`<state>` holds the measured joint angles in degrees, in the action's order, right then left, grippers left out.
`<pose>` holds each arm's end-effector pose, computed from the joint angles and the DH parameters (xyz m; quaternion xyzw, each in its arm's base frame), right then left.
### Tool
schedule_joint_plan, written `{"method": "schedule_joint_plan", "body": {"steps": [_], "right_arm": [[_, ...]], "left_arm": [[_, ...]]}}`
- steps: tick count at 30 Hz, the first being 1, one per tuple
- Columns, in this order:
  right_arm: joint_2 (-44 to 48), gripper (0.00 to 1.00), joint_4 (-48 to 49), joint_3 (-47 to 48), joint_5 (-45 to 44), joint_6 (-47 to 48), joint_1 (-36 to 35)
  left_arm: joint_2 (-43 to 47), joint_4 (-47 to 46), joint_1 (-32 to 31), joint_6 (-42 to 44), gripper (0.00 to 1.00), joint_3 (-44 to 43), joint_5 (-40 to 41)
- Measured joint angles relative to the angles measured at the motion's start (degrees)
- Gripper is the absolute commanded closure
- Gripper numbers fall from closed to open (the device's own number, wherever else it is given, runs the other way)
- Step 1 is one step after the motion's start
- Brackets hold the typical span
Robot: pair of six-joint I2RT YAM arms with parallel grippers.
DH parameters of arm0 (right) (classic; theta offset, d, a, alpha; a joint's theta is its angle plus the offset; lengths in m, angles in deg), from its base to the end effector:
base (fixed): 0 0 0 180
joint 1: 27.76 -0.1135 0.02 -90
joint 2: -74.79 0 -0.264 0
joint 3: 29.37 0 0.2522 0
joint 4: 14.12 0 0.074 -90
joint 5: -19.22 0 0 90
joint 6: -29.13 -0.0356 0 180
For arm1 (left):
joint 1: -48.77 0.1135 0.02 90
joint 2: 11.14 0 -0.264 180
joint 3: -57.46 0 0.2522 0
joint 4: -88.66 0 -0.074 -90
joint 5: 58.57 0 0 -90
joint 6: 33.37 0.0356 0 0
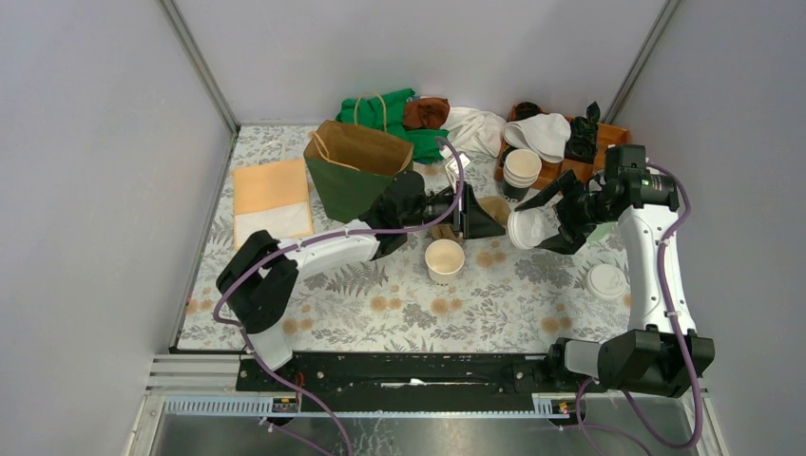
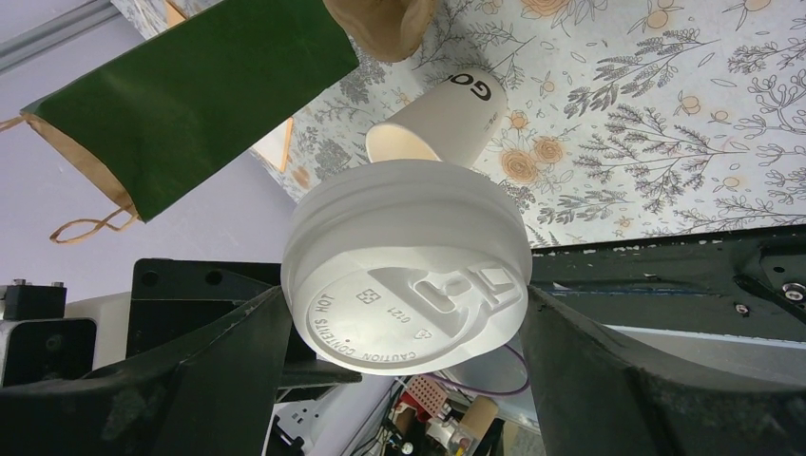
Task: Pack the takeout coffee
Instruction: Close the cup lid on the coffee cup.
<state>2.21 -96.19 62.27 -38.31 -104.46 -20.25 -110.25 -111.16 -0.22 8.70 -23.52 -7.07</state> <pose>0.2271 -0.0107 0.3550 0.3438 0.8705 0.3279 0.1289 0.2479 -0.3189 0.2987 0.2426 0.6554 -0.6593 0.2773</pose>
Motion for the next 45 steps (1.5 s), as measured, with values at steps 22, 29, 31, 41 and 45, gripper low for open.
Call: {"method": "schedule_joint_plan", "body": {"steps": [22,29,31,41,45], "right_arm": [[0.9,0.26,0.3,-0.7,1.5,-0.9,0.0],[0.9,0.27,0.5,-0.9,1.5,-0.9,0.0],[0.9,0.27,0.5,-0.9,1.5,-1.0,0.0],[0.9,0.26,0.5,-0.9,-0.6,-0.8,0.2],[0.9,0.26,0.7,-0.9,-1.6,-0.8,0.2]], "left_arm": [[-3.8,-2.6,-0.2,-2.6,0.88,-2.9,-2.8],[-3.8,-3.8,-0.2,-3.4,1.00,-3.0,-3.6],[-3.8,-3.7,-0.3,-3.3,1.00,-3.0,-3.5],[-4.2,8.1,-0.2,2.4,1.00,-6.0,0.7],[-4.9,13.6,-0.3,4.9,1.00,-8.2,3.6]]}}
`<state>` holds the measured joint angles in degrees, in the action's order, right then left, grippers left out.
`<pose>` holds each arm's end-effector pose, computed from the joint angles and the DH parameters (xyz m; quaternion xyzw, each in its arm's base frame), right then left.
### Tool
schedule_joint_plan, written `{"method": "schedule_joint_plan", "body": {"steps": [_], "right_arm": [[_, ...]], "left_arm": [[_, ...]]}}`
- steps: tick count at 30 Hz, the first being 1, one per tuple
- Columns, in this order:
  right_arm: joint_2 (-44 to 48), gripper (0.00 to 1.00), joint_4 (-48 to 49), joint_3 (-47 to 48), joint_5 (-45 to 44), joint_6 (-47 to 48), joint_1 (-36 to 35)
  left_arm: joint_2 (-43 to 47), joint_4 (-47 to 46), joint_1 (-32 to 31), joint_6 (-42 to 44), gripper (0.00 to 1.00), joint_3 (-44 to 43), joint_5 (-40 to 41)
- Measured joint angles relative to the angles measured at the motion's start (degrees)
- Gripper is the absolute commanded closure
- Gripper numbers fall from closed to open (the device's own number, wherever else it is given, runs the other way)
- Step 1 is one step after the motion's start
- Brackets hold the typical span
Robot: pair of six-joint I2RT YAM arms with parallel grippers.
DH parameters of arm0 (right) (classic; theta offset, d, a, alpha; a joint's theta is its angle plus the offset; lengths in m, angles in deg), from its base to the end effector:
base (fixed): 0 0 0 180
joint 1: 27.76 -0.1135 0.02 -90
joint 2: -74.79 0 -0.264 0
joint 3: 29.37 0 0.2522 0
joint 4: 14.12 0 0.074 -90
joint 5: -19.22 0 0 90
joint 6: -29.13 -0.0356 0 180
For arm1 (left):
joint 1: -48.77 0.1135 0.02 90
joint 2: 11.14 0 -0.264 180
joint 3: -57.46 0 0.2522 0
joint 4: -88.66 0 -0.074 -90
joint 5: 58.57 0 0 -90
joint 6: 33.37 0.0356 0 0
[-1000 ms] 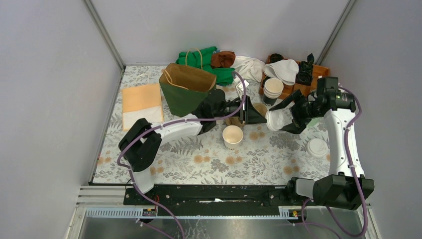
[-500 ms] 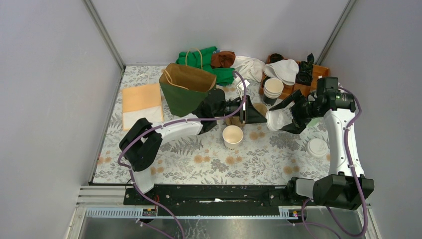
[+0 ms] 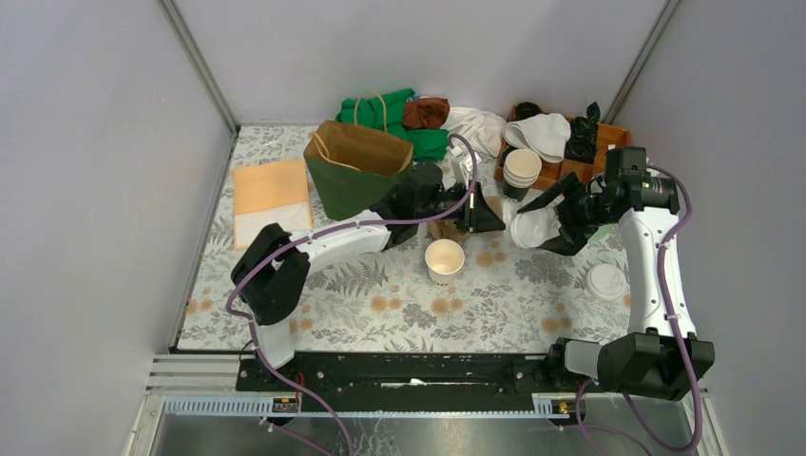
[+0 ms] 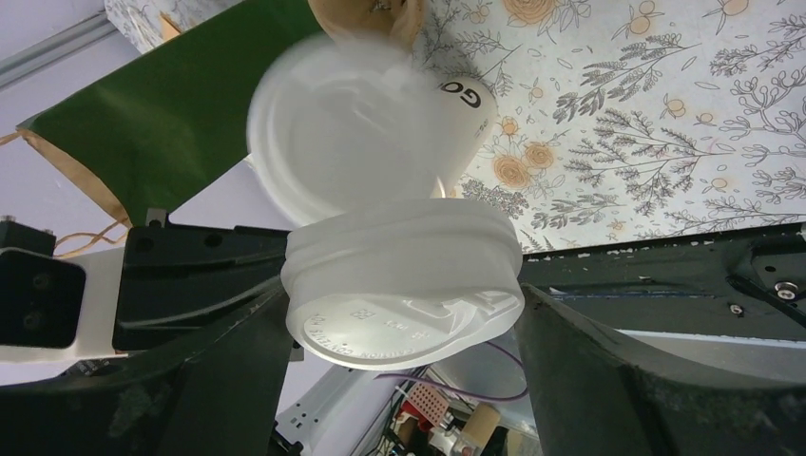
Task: Pack the takeout coffee
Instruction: Close the cup lid on the coffee cup.
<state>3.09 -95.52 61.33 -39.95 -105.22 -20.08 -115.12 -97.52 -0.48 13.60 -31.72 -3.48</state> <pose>0.2244 -0.0119 0.3536 0.3536 0.8692 0.3174 0.1371 0.2650 -0.3388 0.2898 0.2345 0.7117 -0.6060 0.2670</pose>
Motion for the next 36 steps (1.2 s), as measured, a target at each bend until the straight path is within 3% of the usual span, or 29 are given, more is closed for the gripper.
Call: {"method": "schedule_joint_plan", "body": {"steps": [9,18,25,32,36], "right_arm": [[0.6,0.25,-0.7,0.0,-2.1,0.3,-0.2],[1.3,0.25,-3.0,2.0,-15.6,4.7,-0.2],[6.5,0.28,-2.1,0.1,-23.0,9.9,-0.2],[9.7,0.32,3.9,-11.9,-17.8,12.1,-1.3],[9.3,0.30,8.1,-14.8,-15.3,12.2,-8.2]], "left_arm": [[-1.9,3.2,0.0,1.1,1.00,0.0,2.2],[-8.3,5.5,-0.8,1.4,1.00,-5.6,2.0],[-9.0,9.9,-2.5,3.7,0.94,-7.4,4.2],[-0.5,21.9,-2.3,8.7,0.87,-6.1,9.4],[11.4,27.5,-0.8,11.6,0.85,-1.2,11.5]]}}
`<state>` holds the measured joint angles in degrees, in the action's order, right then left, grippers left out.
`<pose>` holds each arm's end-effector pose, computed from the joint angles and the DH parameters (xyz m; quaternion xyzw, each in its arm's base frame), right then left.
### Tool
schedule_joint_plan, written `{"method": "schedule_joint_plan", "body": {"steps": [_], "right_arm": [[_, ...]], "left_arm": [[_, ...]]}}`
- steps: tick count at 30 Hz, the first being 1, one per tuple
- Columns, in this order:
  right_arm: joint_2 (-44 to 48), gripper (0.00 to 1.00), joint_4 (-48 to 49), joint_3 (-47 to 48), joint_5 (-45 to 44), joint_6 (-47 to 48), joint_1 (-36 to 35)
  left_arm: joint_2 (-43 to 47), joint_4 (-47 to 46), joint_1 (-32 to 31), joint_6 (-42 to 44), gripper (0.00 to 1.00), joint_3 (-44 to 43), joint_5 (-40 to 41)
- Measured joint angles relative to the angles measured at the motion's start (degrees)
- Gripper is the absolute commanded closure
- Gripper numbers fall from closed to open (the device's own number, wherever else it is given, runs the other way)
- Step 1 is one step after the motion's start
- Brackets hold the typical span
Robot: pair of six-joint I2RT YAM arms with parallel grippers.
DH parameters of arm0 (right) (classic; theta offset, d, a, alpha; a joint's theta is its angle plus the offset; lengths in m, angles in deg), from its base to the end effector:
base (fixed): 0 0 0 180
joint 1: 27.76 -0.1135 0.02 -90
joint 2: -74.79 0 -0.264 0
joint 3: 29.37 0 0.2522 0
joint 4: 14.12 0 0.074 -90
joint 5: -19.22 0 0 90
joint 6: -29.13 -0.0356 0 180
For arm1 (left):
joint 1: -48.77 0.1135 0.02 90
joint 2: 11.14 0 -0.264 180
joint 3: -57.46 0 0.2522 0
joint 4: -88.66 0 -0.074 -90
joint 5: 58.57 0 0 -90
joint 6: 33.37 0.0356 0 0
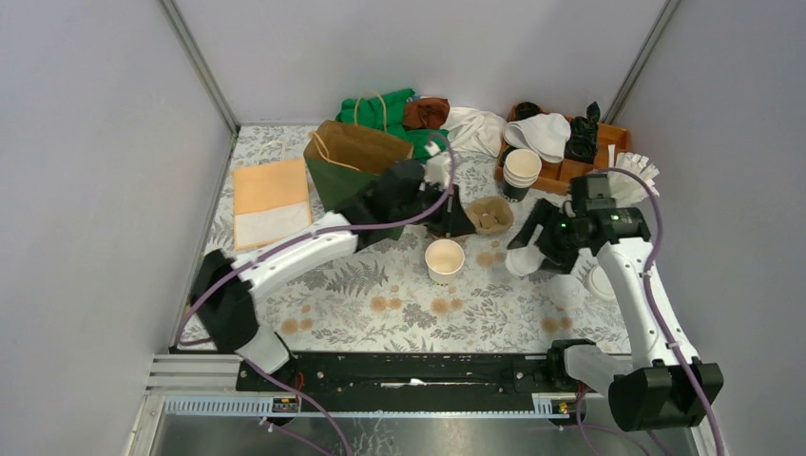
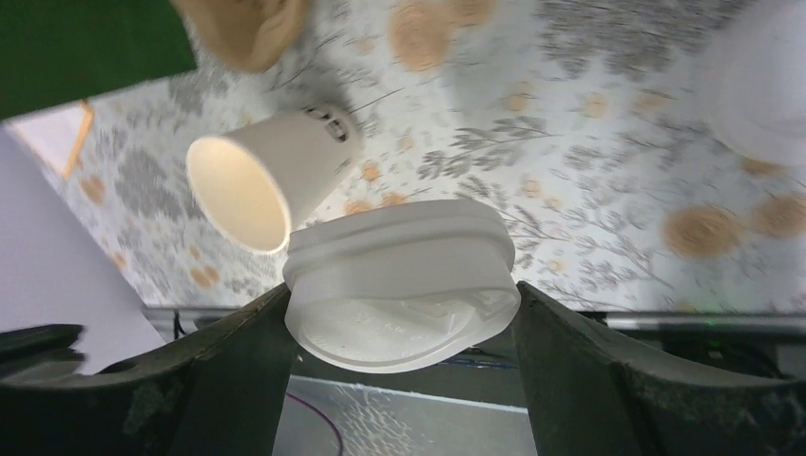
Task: Pack the takeout coffee
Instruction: Close the cup lid on the coffee cup.
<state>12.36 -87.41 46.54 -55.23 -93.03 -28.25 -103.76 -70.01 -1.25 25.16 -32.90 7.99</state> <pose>0.1974 0.0112 0.3127 0.2271 0.9299 0.1979 0.2109 0.2345 -0.3017 0.3246 0.2418 0.7906 -0.4788 0.2953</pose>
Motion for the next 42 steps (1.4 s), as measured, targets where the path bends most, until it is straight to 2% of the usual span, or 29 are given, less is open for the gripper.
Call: {"method": "schedule_joint_plan", "body": {"steps": [6,11,16,25,28,42], "right_arm": [[-5.1,0.29,6.6,1.0,-0.1,-0.3,-14.1],[-14.4,0.25,10.1,6.3,-3.1,0.0,-25.1],[-22.8,0.21,11.0,13.6,-6.4,1.6,-32.5],[-30.1,0.11,8.7,19.5,-10.7,3.9,-36.7],[-31.7,0.01,6.5,21.4,-11.7,4.7,-38.2],[-34.1,0.03,-0.9,28.0,-15.0,6.5,-40.6]], "left_arm": [[11.4,6.0,5.4,2.1,0.85,7.0,2.6],[13.9,10.3,9.0,2.4,0.84,12.2,4.3],[14.3,13.2,10.6,2.7,0.84,13.9,4.6],[17.2,13.9,12.0,3.4,0.84,14.4,4.7],[17.8,14.3,12.3,3.8,0.84,14.5,4.7],[18.3,16.2,13.1,4.7,0.82,16.7,4.7]]}}
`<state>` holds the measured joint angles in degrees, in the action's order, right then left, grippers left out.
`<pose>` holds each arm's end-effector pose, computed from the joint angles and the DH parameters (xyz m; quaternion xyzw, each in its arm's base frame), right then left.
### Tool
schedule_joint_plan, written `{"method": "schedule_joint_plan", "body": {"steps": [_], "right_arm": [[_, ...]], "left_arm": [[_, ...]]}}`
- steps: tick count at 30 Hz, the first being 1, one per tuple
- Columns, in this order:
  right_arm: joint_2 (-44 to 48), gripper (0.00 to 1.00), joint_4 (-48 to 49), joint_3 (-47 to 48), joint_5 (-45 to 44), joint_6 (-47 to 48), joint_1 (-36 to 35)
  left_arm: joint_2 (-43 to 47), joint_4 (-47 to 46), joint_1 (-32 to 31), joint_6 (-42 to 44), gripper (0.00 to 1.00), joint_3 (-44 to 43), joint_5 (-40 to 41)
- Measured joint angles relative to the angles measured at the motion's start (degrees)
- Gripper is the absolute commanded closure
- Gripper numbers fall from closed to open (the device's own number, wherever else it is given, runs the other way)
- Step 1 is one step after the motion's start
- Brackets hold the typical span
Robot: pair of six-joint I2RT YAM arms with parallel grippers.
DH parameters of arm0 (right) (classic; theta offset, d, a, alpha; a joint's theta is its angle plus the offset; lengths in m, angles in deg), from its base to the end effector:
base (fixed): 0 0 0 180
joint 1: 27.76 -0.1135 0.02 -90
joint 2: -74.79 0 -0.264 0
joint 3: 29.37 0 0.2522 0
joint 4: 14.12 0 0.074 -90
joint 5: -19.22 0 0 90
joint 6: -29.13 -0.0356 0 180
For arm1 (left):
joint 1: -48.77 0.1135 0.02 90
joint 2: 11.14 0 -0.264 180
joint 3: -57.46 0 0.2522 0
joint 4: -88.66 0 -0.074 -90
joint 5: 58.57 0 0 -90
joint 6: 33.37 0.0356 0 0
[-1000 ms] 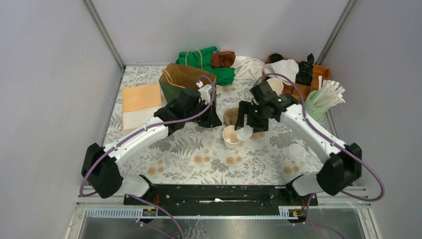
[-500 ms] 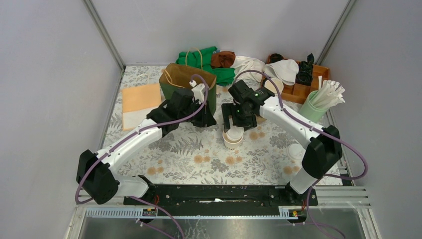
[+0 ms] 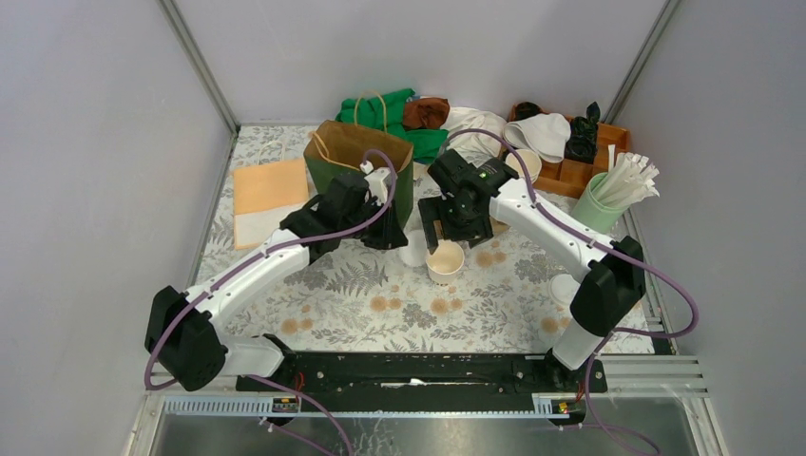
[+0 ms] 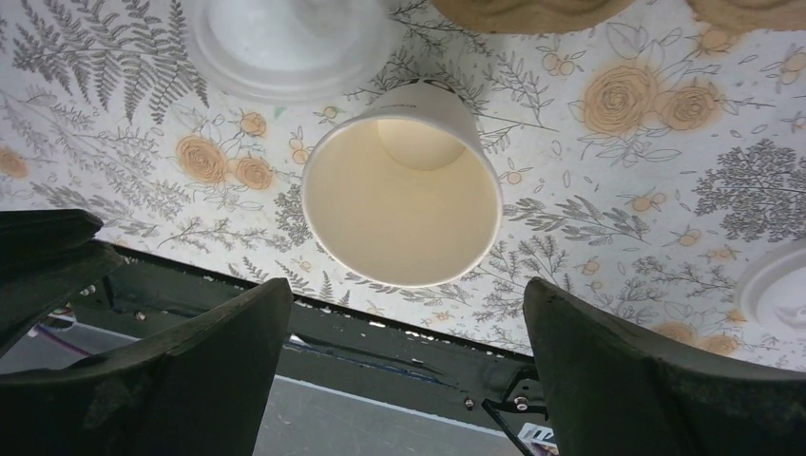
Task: Pack the takeout coffee
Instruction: Close the cup lid on the coffee cup.
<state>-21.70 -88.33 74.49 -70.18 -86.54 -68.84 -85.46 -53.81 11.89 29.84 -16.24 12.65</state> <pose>0.2584 0.2257 0.3074 -0.1324 0.9706 0.1147 0.1648 0.2215 -0.1805 0.2984 0.1491 0.8776 -0.3522 0.2891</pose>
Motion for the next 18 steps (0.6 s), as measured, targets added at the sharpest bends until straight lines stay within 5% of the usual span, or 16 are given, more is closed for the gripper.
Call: {"method": "schedule_joint_plan", "body": {"steps": [5,13,18], "right_arm": [[1.7,0.19,1.3,-1.9,-2.1,-0.5,0.0],[4.3,0.24,5.6,-3.8,-1.4,-6.4,4.2],[5.9,0.27,8.1,-4.0,-2.1,-10.4,6.2]], "left_arm": [[0.0,-1.1,0.0,-0.1,0.77,2.1,-0.2],[3.6,-1.6,0.0,-0.3,0.58,6.9,3.2],[5.5,0.1,0.0,-0.5,0.59,9.3,10.4]]}}
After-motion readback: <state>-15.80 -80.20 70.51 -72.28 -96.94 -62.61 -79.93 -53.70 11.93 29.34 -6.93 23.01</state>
